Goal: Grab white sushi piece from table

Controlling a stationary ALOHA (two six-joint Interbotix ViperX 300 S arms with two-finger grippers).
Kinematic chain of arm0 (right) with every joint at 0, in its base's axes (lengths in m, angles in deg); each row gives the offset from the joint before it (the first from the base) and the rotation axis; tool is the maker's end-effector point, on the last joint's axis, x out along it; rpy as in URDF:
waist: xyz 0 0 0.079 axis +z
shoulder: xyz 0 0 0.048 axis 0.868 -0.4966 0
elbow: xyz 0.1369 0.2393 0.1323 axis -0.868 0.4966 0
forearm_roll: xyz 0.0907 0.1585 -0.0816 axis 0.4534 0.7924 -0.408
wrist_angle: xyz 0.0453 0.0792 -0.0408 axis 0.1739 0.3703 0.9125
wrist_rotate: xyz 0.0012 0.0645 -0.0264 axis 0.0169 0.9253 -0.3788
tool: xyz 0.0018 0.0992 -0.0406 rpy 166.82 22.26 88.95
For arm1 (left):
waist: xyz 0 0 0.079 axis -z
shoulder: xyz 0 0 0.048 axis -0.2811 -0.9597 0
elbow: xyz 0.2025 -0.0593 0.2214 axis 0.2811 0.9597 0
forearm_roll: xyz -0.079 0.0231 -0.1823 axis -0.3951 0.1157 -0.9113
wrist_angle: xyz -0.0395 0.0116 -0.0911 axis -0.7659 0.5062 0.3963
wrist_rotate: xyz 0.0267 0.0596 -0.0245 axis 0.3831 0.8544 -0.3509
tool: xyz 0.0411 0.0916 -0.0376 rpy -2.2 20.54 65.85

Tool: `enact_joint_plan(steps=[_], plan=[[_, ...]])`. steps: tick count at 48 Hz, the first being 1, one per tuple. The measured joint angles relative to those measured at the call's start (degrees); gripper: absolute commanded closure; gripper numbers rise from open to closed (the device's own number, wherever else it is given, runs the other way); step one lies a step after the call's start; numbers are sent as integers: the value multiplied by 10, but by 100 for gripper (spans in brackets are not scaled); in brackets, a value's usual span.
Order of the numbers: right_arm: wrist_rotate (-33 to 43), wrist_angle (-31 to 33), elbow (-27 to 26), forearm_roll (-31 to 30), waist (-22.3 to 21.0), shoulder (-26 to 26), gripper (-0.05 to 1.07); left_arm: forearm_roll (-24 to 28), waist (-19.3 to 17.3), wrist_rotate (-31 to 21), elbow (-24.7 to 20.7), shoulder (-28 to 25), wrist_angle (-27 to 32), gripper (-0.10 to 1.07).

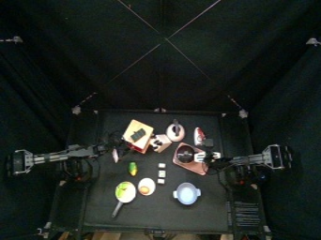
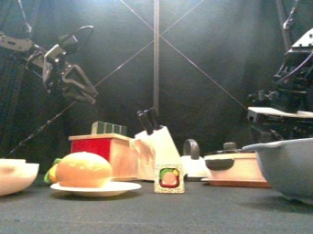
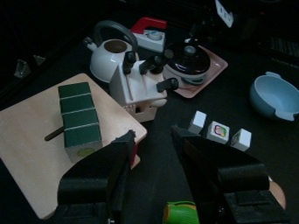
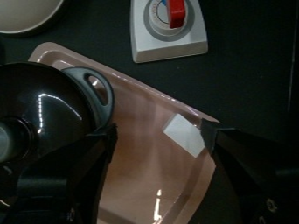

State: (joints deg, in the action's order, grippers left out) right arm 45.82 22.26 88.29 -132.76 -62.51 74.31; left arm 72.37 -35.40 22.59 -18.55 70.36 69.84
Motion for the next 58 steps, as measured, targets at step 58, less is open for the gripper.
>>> enact_joint_plan(steps=[58], plan=[[-3,-87,-336,-37,80,-314,-2,-3,-1,0,2,0,2,19]])
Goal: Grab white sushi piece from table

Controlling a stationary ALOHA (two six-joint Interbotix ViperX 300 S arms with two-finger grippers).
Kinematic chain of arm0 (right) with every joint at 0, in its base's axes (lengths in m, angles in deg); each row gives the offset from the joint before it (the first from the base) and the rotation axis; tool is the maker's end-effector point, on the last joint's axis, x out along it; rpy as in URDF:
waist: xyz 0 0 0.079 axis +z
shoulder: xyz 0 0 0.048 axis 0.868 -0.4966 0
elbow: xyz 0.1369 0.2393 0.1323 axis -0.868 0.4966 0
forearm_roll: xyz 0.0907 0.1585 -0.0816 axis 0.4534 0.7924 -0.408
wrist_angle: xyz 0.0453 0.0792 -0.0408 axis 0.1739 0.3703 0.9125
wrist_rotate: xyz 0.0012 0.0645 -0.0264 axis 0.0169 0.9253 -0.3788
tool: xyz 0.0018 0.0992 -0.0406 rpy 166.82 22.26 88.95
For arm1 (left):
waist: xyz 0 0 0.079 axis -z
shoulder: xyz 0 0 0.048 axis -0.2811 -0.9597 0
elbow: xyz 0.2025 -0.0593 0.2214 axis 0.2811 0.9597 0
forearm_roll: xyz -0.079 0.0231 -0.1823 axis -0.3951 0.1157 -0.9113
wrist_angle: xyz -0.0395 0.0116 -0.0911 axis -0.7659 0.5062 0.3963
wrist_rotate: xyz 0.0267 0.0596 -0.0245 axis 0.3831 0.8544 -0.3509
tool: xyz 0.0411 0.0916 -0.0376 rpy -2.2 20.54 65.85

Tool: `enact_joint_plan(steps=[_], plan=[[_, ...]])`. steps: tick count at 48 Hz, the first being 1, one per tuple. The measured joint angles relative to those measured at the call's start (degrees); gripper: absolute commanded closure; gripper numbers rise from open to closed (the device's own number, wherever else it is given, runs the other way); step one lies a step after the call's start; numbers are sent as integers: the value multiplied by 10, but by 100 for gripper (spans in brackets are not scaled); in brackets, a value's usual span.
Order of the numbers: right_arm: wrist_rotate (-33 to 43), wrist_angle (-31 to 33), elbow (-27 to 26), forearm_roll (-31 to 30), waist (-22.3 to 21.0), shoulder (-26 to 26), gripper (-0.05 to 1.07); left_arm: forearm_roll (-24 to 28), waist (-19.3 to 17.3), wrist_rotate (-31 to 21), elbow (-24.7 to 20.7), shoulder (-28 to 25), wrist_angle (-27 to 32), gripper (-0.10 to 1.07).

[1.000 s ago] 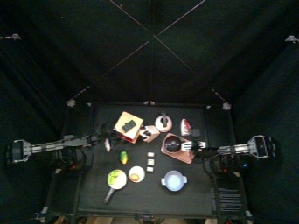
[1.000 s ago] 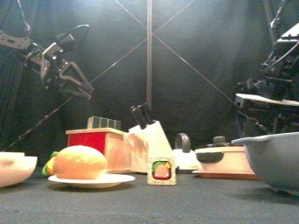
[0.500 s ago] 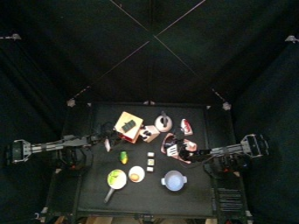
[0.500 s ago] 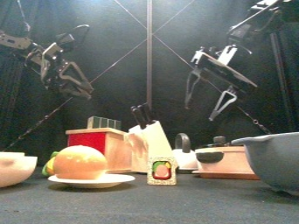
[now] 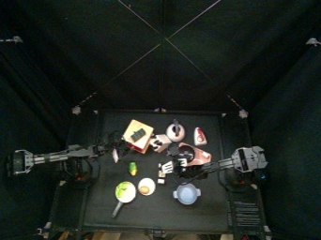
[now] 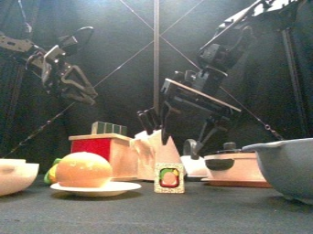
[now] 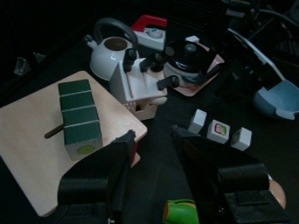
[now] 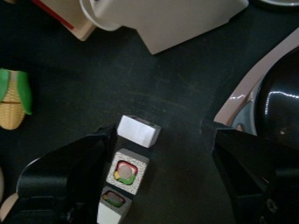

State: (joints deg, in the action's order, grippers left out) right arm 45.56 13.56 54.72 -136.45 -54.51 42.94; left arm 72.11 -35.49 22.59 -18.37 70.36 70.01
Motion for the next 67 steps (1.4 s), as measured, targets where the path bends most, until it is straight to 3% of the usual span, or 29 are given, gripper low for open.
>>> enact_joint_plan(steps=[15,45,50,61,67], plan=[[-1,-4,-41,4,-1,-59,-2,0,0,0,0,0,1,19],[-1,-10,-56,7,-4,-95,0,0,0,0,1,0,0,19],[-1,-10,-56,6,-4,-95,5,0,0,0,1,0,0,19],[-2,-10,-56,9,-5,-96,28,0,1,0,0,0,0,19],[-4,-10,-56,9,-6,-96,30,0,1,0,0,0,0,19]])
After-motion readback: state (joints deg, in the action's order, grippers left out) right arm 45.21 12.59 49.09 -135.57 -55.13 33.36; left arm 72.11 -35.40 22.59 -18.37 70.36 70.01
